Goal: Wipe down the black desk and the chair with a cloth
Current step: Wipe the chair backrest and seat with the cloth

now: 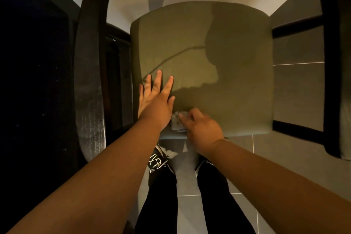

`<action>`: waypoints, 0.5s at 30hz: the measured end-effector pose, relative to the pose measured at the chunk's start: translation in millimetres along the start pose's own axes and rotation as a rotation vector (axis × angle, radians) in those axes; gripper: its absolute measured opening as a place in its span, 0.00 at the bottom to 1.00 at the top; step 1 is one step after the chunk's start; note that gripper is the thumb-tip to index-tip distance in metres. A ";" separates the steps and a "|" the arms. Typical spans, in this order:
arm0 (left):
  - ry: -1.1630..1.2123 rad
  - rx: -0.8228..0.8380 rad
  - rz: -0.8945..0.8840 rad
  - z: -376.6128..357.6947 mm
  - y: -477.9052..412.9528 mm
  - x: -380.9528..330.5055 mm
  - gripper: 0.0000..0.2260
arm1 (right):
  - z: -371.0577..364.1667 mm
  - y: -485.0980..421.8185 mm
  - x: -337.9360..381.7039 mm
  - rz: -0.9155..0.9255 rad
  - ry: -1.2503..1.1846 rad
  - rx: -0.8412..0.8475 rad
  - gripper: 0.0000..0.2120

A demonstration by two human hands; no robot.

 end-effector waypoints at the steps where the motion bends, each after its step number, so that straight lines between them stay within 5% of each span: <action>1: -0.008 0.000 -0.003 -0.5 2.3 -0.3 0.30 | 5.8 1.9 -7.2 0.047 0.023 0.014 0.25; 3: -0.024 0.013 -0.010 -1.9 7.5 -0.1 0.30 | 19.2 7.3 -35.8 -0.045 0.043 -0.006 0.23; 11: -0.075 0.015 0.055 -21.9 20.5 -15.5 0.34 | 35.6 75.5 -119.4 -0.891 -0.158 -0.408 0.25; 13: -0.089 0.024 0.070 -27.7 20.1 -27.1 0.34 | 23.7 73.3 -104.7 -0.907 -0.177 -0.442 0.26; 15: -0.085 0.025 0.076 -32.4 19.4 -37.6 0.34 | 8.1 68.6 -83.0 -0.688 -0.126 -0.365 0.26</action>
Point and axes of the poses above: each hand's wrist, its own y-axis away from the middle knuckle, its own z-axis out of the back of the hand, x = y × z, the point moved 2 cm from there along -y, towards the middle knuckle, and after that the axes turned 5 degrees about x, right-handed, at the moved point
